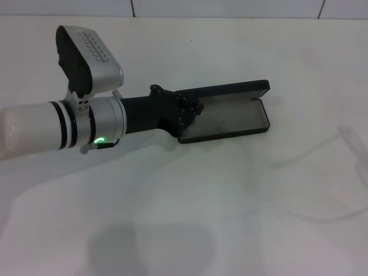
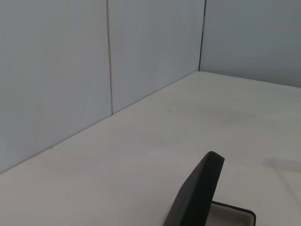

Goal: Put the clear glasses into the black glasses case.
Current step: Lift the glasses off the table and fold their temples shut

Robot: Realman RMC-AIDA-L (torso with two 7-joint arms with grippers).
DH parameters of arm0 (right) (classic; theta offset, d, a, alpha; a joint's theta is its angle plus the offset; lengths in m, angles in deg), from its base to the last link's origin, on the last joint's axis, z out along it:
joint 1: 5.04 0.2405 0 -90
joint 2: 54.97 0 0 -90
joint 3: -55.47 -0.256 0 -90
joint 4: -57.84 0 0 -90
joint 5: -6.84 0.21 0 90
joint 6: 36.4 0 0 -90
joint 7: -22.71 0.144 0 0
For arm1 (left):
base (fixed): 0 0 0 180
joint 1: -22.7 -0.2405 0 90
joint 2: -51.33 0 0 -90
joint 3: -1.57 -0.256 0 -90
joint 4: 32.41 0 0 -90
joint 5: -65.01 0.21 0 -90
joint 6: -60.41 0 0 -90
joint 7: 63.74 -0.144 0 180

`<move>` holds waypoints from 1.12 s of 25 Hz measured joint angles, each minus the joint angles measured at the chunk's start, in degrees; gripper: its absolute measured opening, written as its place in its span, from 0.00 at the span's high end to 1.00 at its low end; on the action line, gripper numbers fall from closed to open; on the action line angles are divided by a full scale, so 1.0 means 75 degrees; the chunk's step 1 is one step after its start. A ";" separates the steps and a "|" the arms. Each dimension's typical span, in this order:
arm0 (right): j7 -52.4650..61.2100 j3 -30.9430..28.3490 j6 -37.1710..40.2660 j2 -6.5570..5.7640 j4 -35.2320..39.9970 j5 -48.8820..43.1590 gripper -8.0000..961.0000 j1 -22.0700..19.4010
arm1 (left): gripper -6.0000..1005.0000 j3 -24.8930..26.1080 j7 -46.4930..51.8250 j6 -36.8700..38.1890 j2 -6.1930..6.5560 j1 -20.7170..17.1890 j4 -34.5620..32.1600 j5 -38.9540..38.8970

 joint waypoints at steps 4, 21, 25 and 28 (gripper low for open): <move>-0.0015 -0.0001 0.0000 0.0000 -0.0007 0.0003 0.92 -0.0018 | 0.89 0.0019 -0.0033 -0.0040 0.0000 0.0029 0.0055 0.0005; -0.0033 0.0012 -0.0001 -0.0001 -0.0148 0.0141 0.92 -0.0040 | 0.89 0.0040 -0.0116 -0.0064 0.0000 0.0060 0.0056 0.0030; -0.0041 0.0013 -0.0001 -0.0001 -0.0193 0.0141 0.92 -0.0046 | 0.89 0.0054 -0.0116 -0.0063 -0.0001 0.0081 0.0042 0.0030; -0.0045 0.0012 0.0000 -0.0001 -0.0202 0.0142 0.92 -0.0087 | 0.89 0.0054 -0.0093 0.0006 -0.0001 0.0051 0.0016 0.0029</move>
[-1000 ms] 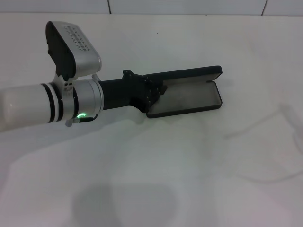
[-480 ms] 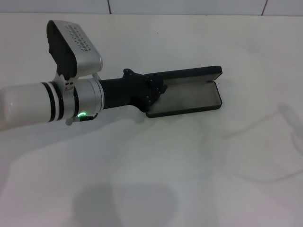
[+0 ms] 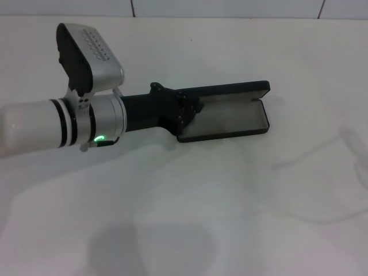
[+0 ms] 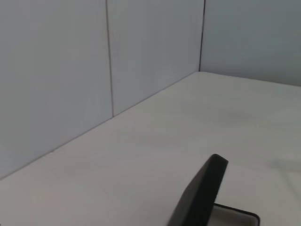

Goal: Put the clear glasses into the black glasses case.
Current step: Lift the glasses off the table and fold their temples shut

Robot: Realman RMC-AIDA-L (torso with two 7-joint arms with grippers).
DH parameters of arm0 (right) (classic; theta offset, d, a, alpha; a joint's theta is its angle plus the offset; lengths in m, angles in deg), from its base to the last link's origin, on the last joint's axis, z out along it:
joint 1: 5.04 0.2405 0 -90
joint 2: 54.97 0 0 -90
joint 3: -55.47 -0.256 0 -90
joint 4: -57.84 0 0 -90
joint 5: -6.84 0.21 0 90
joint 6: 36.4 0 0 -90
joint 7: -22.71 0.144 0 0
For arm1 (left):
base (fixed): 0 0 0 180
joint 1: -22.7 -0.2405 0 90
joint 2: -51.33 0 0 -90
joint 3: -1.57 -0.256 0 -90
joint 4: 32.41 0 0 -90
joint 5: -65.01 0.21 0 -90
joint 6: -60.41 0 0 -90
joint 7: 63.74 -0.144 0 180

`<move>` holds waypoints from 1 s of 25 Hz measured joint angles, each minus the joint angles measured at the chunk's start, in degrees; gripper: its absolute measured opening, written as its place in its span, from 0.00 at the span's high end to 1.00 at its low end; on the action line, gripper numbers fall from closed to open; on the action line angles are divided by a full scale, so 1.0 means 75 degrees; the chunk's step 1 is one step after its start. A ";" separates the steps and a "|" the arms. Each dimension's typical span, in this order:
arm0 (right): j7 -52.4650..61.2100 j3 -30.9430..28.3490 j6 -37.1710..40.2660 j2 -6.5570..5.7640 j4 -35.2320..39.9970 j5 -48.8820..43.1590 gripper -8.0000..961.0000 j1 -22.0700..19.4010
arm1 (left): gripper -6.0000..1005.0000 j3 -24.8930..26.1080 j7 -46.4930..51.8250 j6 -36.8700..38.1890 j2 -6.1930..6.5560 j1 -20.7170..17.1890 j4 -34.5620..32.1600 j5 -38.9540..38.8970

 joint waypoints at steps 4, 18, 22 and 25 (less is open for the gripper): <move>-0.0035 -0.0017 0.0012 0.0000 -0.0011 0.0000 0.92 -0.0070 | 0.89 0.0053 0.0074 0.0502 0.0002 -0.0185 -0.0117 -0.0050; -0.1979 0.0715 -0.0049 -0.0075 -0.2696 0.0149 0.92 0.0714 | 0.89 0.1062 0.0417 0.4559 0.0009 -0.1156 -0.2199 -0.2549; -0.2983 0.1273 -0.0214 -0.0098 -0.4046 0.0083 0.92 0.1259 | 0.89 0.0727 0.0340 0.4890 -0.0021 -0.0901 -0.2065 -0.3055; -0.3385 0.1849 -0.0638 -0.0054 -0.4582 0.0075 0.92 0.1518 | 0.90 0.0172 -0.0033 0.4953 -0.0024 -0.0786 -0.1732 -0.3655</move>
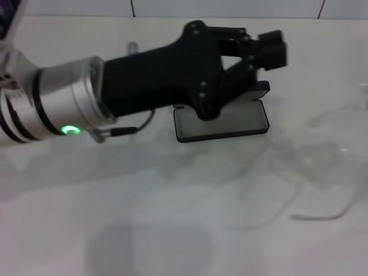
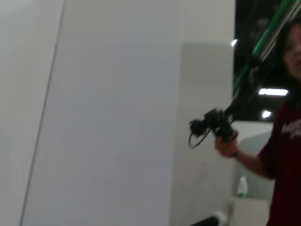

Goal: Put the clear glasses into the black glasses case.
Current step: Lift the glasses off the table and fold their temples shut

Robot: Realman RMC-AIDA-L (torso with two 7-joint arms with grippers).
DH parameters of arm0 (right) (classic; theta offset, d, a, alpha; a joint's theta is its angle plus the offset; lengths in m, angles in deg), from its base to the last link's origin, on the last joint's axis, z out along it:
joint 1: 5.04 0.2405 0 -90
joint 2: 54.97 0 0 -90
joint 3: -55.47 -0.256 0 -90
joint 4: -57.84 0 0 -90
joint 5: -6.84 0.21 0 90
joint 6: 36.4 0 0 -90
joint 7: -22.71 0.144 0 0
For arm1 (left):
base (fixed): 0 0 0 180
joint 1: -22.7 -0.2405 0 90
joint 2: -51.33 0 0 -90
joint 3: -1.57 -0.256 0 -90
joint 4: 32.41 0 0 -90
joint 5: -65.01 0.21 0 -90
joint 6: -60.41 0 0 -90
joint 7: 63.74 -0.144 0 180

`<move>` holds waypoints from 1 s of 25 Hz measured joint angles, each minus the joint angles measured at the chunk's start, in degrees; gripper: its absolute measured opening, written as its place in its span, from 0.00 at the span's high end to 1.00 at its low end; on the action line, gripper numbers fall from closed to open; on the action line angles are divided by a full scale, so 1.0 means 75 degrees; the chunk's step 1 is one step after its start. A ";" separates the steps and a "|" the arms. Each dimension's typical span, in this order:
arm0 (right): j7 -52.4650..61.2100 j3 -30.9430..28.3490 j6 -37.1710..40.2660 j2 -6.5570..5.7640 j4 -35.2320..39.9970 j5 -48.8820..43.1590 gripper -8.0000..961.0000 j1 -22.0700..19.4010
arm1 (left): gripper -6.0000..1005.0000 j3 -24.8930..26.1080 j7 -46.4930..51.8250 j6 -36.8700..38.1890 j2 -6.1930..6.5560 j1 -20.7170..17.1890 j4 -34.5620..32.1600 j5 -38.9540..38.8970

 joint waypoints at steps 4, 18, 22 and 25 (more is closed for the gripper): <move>-0.0295 0.0945 -0.0741 0.0032 -0.0502 0.0069 0.92 0.0273 | 0.90 -0.0430 -0.0453 0.0078 0.0000 0.0088 0.0364 -0.0649; -0.0882 0.1503 -0.1231 0.0083 -0.1748 0.0302 0.92 0.1130 | 0.90 -0.1082 -0.0956 0.0392 -0.0013 0.1075 0.1925 -0.1262; -0.0915 0.1546 -0.1185 0.0091 -0.1778 0.0433 0.92 0.1216 | 0.90 -0.1079 -0.1179 0.0364 -0.0022 0.1254 0.2321 -0.1291; -0.0917 0.1550 -0.1135 0.0091 -0.1782 0.0486 0.92 0.1239 | 0.90 -0.1059 -0.1380 0.0325 -0.0026 0.1283 0.2486 -0.1295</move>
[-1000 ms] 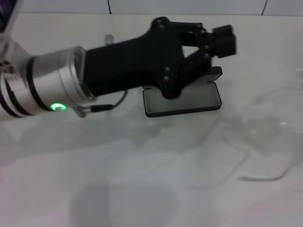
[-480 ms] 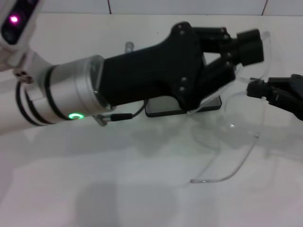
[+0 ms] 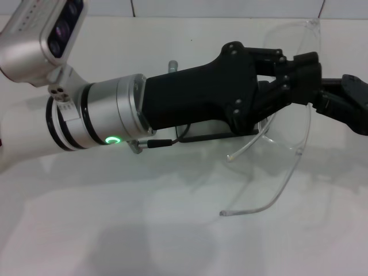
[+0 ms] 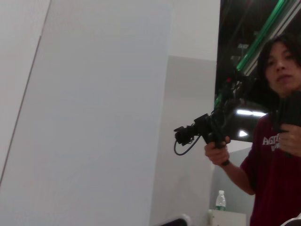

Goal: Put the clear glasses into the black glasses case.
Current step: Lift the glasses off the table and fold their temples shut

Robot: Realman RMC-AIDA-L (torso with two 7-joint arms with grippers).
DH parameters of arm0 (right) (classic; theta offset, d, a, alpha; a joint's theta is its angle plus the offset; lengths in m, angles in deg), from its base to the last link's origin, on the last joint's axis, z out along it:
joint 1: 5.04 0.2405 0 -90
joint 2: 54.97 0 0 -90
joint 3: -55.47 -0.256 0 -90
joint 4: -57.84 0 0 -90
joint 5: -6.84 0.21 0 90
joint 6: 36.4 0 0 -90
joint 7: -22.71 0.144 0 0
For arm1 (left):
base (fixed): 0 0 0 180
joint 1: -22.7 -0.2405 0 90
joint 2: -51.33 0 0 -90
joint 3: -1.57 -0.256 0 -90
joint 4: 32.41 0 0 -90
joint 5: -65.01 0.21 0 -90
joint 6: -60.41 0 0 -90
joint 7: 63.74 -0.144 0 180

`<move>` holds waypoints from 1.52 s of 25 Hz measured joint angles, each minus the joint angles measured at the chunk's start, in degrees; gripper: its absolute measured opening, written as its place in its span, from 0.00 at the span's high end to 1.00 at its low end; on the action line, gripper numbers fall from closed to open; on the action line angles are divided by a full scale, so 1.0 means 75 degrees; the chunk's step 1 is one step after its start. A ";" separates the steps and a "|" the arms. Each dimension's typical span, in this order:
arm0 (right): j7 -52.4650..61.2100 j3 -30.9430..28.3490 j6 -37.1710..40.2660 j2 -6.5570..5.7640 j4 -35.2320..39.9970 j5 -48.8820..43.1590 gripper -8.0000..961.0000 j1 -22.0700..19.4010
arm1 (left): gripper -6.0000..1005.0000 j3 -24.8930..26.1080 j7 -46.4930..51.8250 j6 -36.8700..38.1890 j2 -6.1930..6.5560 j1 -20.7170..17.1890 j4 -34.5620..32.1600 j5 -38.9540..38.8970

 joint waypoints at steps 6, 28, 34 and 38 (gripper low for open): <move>-0.0017 0.0000 0.0078 -0.0002 -0.0006 0.0104 0.92 0.0034 | 0.90 0.0028 -0.0282 -0.0034 -0.0027 0.0031 0.0258 -0.0019; -0.0216 -0.0047 0.0031 -0.0003 -0.0117 0.0115 0.92 0.0010 | 0.90 -0.0214 -0.0513 0.0343 -0.0008 0.0042 0.0445 -0.0585; -0.0227 0.0000 0.0049 0.0024 -0.0165 0.0129 0.92 0.0133 | 0.90 -0.0233 -0.0601 0.0212 -0.0043 0.0108 0.0574 -0.0525; -0.0237 0.0011 0.0078 0.0020 -0.0217 0.0191 0.92 0.0195 | 0.90 -0.0232 -0.0608 0.0120 -0.0056 0.0090 0.0577 -0.0522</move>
